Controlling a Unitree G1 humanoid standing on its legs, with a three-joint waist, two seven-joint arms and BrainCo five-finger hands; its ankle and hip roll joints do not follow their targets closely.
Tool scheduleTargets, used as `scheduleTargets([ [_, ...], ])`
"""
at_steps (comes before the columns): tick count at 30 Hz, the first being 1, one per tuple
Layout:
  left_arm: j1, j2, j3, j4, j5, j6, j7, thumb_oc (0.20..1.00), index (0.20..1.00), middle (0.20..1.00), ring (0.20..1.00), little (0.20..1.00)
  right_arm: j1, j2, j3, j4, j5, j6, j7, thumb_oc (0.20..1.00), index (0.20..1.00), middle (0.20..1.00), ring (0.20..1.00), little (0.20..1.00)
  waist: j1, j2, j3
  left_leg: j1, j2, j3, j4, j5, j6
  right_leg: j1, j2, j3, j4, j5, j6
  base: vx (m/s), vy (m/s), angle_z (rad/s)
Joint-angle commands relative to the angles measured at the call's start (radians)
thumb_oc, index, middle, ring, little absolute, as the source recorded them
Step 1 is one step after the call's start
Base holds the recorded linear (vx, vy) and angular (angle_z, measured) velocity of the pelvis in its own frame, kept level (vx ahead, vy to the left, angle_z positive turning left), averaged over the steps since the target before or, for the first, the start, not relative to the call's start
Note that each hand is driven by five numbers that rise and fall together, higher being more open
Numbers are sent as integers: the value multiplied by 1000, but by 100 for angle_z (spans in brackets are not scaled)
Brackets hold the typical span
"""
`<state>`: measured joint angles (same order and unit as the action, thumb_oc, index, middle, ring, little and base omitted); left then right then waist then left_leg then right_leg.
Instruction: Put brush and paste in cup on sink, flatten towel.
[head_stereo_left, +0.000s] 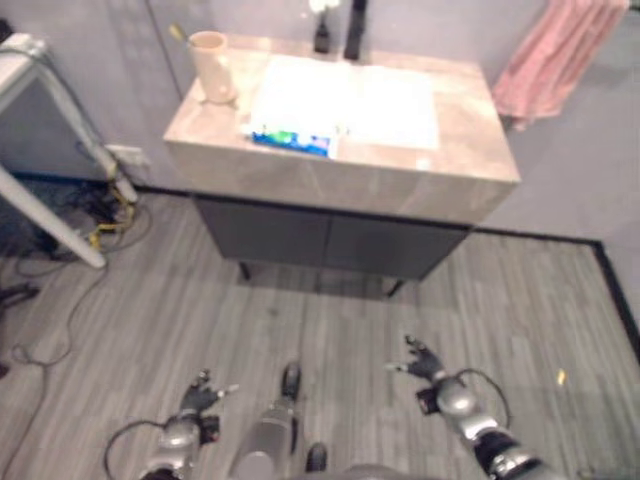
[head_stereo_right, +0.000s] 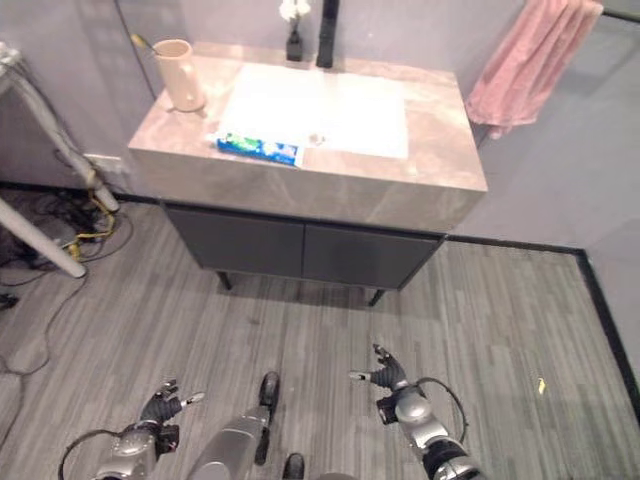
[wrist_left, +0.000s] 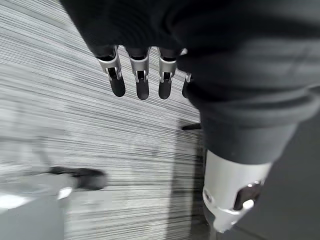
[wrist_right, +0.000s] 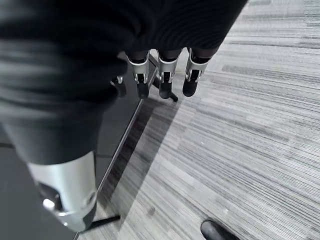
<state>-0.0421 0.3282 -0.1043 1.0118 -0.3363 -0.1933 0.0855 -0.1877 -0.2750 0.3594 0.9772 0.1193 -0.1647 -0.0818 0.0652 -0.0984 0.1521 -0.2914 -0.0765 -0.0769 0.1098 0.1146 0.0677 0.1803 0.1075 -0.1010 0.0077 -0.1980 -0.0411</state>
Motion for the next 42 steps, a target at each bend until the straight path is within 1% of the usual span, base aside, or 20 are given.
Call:
scheduleTargets([
  [1, 11, 116, 42, -127, 26, -41, 29, 1000, 1000, 1000, 1000, 1000, 20, 33, 9, -61, 14, -28, 4, 1000, 1000, 1000, 1000, 1000, 47, -15, -81, -40, -31, 25, 179, -190, 9, -115, -154, -66, 297, -60, 122, 446, 536, -9],
  [2, 22, 125, 44, -146, 36, -39, 28, 1000, 1000, 1000, 1000, 1000, 18, 37, 14, -67, 5, -27, 8, 1000, 1000, 1000, 1000, 1000, 51, -16, -81, -22, -38, 24, 179, -206, 22, -145, -172, -65, 380, -12, 140, 268, 337, -29],
  [3, 22, 125, 44, -146, 36, -39, 28, 1000, 1000, 1000, 1000, 1000, 18, 37, 14, -67, 5, -27, 8, 1000, 1000, 1000, 1000, 1000, 53, -17, -81, -22, -39, 26, 179, -206, 23, -147, -174, -63, 384, -14, 141, 180, 364, -28],
  [4, 51, 135, 47, -196, 57, -29, 21, 1000, 1000, 1000, 1000, 1000, 14, 45, 20, -82, -7, -20, 16, 1000, 1000, 1000, 1000, 1000, 57, -7, -64, 35, -56, 34, 166, -223, 52, -224, -231, -85, 584, 135, 169, 173, 461, -22],
  [5, 70, 139, 48, -211, 67, -28, 11, 1000, 1000, 1000, 1000, 1000, 13, 52, 20, -94, -8, -18, 28, 1000, 1000, 1000, 1000, 1000, 44, 14, -41, 90, -61, 44, 143, -234, 64, -280, -264, -117, 727, 176, 168, 237, 564, -3],
  [6, 89, 137, 50, -227, 70, -25, 2, 1000, 1000, 1000, 1000, 1000, 12, 57, 19, -116, -12, -15, 33, 1000, 1000, 1000, 1000, 1000, 44, 25, -40, 120, -62, 48, 126, -244, 70, -303, -284, -141, 742, 162, 167, 166, 369, -16],
  [7, 95, 135, 52, -237, 72, -21, -4, 1000, 1000, 1000, 1000, 1000, 20, 55, 22, -137, -19, -15, 36, 1000, 1000, 1000, 1000, 1000, 40, 33, -35, 147, -61, 47, 110, -243, 71, -329, -277, -145, 730, 133, 161, 192, 291, -41],
  [8, 98, 135, 55, -231, 73, -22, -6, 1000, 1000, 1000, 1000, 1000, 17, 60, 22, -167, -15, -17, 43, 1000, 1000, 1000, 1000, 1000, 44, 64, -16, 176, -33, 64, 123, -255, 59, -326, -317, -230, 527, 93, 143, 158, 202, -35],
  [9, 93, 133, 48, -230, 72, -22, -9, 1000, 1000, 1000, 1000, 1000, 16, 59, 27, -168, -20, -18, 44, 1000, 1000, 1000, 1000, 1000, 45, 76, -6, 183, -22, 61, 130, -262, 52, -318, -316, -229, 445, 100, 144, 126, 149, -18],
  [10, 93, 133, 48, -230, 72, -22, -9, 1000, 1000, 1000, 1000, 1000, 16, 59, 27, -168, -20, -18, 44, 1000, 1000, 1000, 1000, 1000, 44, 77, -7, 182, -21, 60, 131, -262, 52, -319, -315, -230, 444, 102, 144, 48, 16, -2],
  [14, 75, 131, 36, -233, 77, -23, -7, 1000, 1000, 1000, 1000, 1000, 8, 52, 28, -186, -38, -12, 41, 1000, 1000, 1000, 1000, 1000, 41, 89, 2, 169, -2, 54, 166, -296, 42, -320, -336, -189, 272, 185, 169, 94, -38, 31],
  [15, 65, 129, 30, -230, 70, -25, -1, 1000, 1000, 1000, 1000, 1000, 3, 44, 25, -195, -39, -11, 39, 1000, 1000, 1000, 1000, 1000, 35, 95, 10, 162, 4, 42, 176, -301, 38, -351, -339, -147, 284, 231, 192, 130, -131, 43],
  [17, 62, 128, 27, -233, 71, -24, 1, 1000, 1000, 1000, 1000, 1000, 4, 39, 24, -208, -38, -9, 39, 1000, 1000, 1000, 1000, 1000, 29, 93, 10, 157, 8, 37, 174, -301, 36, -369, -324, -121, 309, 221, 194, 138, -176, -6],
  [18, 54, 127, 22, -226, 79, -24, 4, 1000, 1000, 1000, 1000, 1000, 8, 33, 22, -214, -29, -10, 42, 1000, 1000, 1000, 1000, 1000, 28, 75, -4, 156, 18, 24, 165, -316, 19, -321, -296, -142, 208, 170, 175, 231, -307, 4],
  [22, 41, 129, 8, -216, 74, -21, 5, 1000, 1000, 1000, 1000, 1000, 3, 19, 19, -218, -16, -12, 40, 1000, 1000, 1000, 1000, 1000, 20, 60, -21, 157, 40, -31, 139, -301, -12, -289, -248, -163, 173, 120, 154, 193, -307, 7],
  [23, 32, 131, 0, -217, 61, -24, 4, 1000, 1000, 1000, 1000, 1000, -3, 1, 10, -221, -6, -18, 33, 1000, 1000, 1000, 1000, 1000, 15, 52, -28, 160, 62, -64, 110, -285, -32, -286, -228, -182, 166, 97, 137, 182, -334, 35],
  [35, -14, 113, -51, -230, 50, -23, 18, 1000, 1000, 1000, 1000, 1000, -50, -10, -2, -168, 39, -30, -1, 1000, 1000, 1000, 1000, 1000, -8, 41, -64, 171, 167, -92, -76, -171, -98, -291, -171, -268, 117, 53, 89, 108, -203, 23],
  [39, 2, 119, -43, -270, 63, -24, 14, 1000, 1000, 1000, 1000, 1000, -24, -14, 9, -197, 36, -31, 10, 1000, 1000, 1000, 1000, 1000, -13, 35, -65, 149, 180, -70, -47, -158, -118, -260, -155, -282, 61, 57, 78, 90, -114, 22],
  [41, 16, 121, -35, -289, 64, -26, 10, 1000, 1000, 1000, 1000, 1000, -19, -22, 19, -213, 23, -33, 17, 1000, 1000, 1000, 1000, 1000, -4, 28, -58, 122, 178, -68, 25, -152, -125, -240, -143, -273, 27, 67, 70, 81, -63, 10],
  [42, 22, 117, -31, -289, 63, -28, 10, 1000, 1000, 1000, 1000, 1000, -23, -31, 24, -214, 9, -33, 17, 1000, 1000, 1000, 1000, 1000, 5, 28, -49, 105, 156, -63, 93, -171, -124, -217, -146, -269, 0, 75, 72, 54, 25, 1],
])
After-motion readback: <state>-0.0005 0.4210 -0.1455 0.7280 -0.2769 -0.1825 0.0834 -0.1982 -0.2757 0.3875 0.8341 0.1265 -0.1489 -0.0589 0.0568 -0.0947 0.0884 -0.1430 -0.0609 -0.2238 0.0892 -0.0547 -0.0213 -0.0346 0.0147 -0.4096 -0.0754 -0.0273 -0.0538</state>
